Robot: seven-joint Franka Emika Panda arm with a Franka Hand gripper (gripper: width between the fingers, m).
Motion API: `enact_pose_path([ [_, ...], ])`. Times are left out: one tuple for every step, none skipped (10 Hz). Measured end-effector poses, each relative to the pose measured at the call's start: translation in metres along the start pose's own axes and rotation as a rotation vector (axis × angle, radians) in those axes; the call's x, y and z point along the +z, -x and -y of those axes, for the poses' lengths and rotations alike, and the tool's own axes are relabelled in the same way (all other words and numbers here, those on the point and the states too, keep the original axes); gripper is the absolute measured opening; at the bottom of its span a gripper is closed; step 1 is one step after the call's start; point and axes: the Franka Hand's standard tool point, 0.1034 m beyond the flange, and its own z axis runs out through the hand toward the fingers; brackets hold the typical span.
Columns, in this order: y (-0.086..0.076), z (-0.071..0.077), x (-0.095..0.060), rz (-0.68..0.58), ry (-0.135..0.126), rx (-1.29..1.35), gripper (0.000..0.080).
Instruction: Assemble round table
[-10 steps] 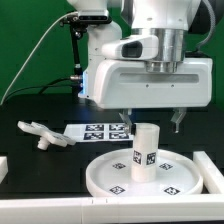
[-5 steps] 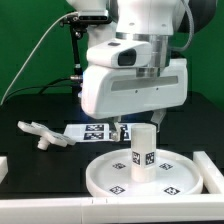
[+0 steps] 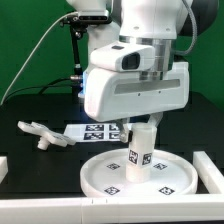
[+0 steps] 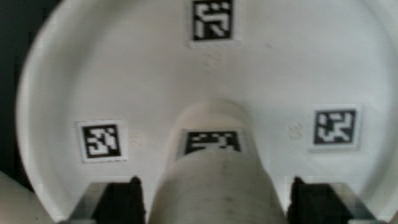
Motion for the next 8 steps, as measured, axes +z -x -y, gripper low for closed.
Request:
enact_pose_path([
  [0.000,0.001,0.000,0.002,-0.001,0.086,0.0396],
  [0.000,0.001,0.000,0.002,-0.001,0.144,0.0396],
  [-0.001,0.002,0.001,-0.005,0.002,0.252,0.0396],
  [-0.002,0.004,0.001,-0.024,0.011,0.353,0.0396],
  [-0.002,0.004,0.001,-0.039,0.014,0.460,0.0396],
  [-0.003,0.006,0.002,-0.055,0.016,0.593,0.0396],
  [-0.004,0.007,0.005,-0.066,0.019,0.695,0.0396],
  [-0.006,0.014,0.009,-0.071,0.018,0.847,0.0396],
])
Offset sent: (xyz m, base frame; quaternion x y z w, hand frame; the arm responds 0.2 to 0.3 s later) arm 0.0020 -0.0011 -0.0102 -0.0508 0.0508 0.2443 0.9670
